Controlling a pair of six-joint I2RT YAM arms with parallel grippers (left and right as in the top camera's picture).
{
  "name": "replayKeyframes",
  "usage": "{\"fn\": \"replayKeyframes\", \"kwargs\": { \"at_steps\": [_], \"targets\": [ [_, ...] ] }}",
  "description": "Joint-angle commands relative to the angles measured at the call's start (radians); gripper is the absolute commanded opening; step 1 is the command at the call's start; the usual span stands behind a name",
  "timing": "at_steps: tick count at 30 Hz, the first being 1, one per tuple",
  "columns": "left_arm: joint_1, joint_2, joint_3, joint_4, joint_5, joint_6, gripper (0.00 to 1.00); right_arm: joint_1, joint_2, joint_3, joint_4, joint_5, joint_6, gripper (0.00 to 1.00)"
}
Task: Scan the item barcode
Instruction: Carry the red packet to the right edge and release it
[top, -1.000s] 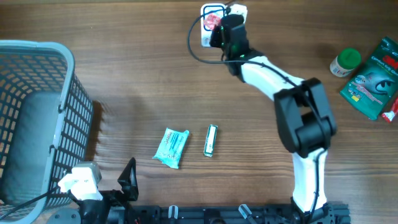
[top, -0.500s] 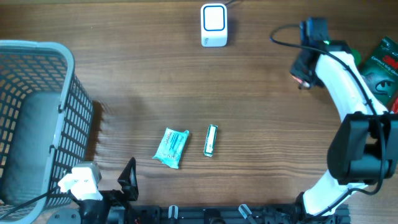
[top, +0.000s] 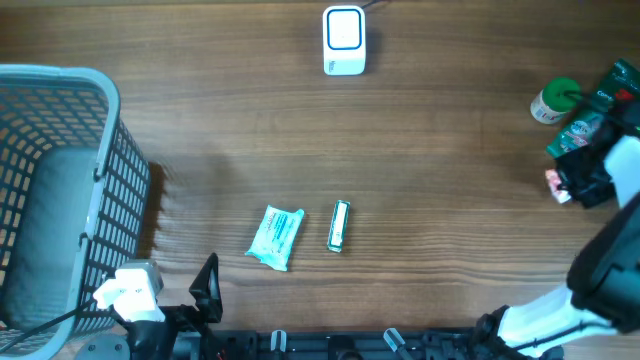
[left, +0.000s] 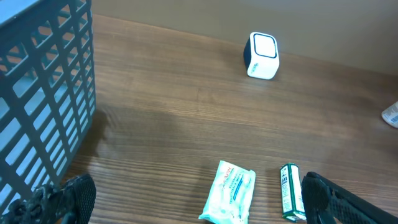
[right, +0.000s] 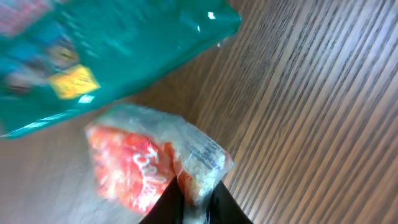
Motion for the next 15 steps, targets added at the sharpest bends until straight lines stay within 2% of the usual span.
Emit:
{"fn": "replayKeyframes", "kwargs": {
  "at_steps": [1, 3, 5, 9, 11, 13, 15],
  "targets": [
    [0.006, -0.006, -0.001, 0.002, 0.015, -0.005, 1.0, -0.023, -0.193, 0.02, 0.002, -0.213, -0.076, 1.0],
    [0.006, -0.006, -0.001, 0.002, 0.015, -0.005, 1.0, -0.03, -0.28, 0.02, 0.001, -0.319, -0.123, 1.0],
    [0.006, -0.006, -0.001, 0.002, 0.015, -0.005, 1.0, -0.031, -0.377, 0.02, -0.024, -0.516, -0.195, 1.0],
    [0.006, -0.006, -0.001, 0.002, 0.015, -0.005, 1.0, 0.02, -0.52, 0.018, -0.142, -0.953, -0.238, 1.0],
    [0.006, -0.006, -0.001, 0.002, 0.015, -0.005, 1.0, 0.086, -0.541, 0.017, -0.214, -0.977, -0.324, 1.0],
    [0.006, -0.006, -0.001, 0.002, 0.015, -0.005, 1.0, 0.22, -0.541, -0.012, -0.306, -0.978, -0.447, 1.0],
    [0.006, -0.006, -0.001, 0.002, 0.015, -0.006, 1.0, 0.33, -0.541, -0.06, -0.32, -0.979, -0.486, 1.0]
  ]
}}
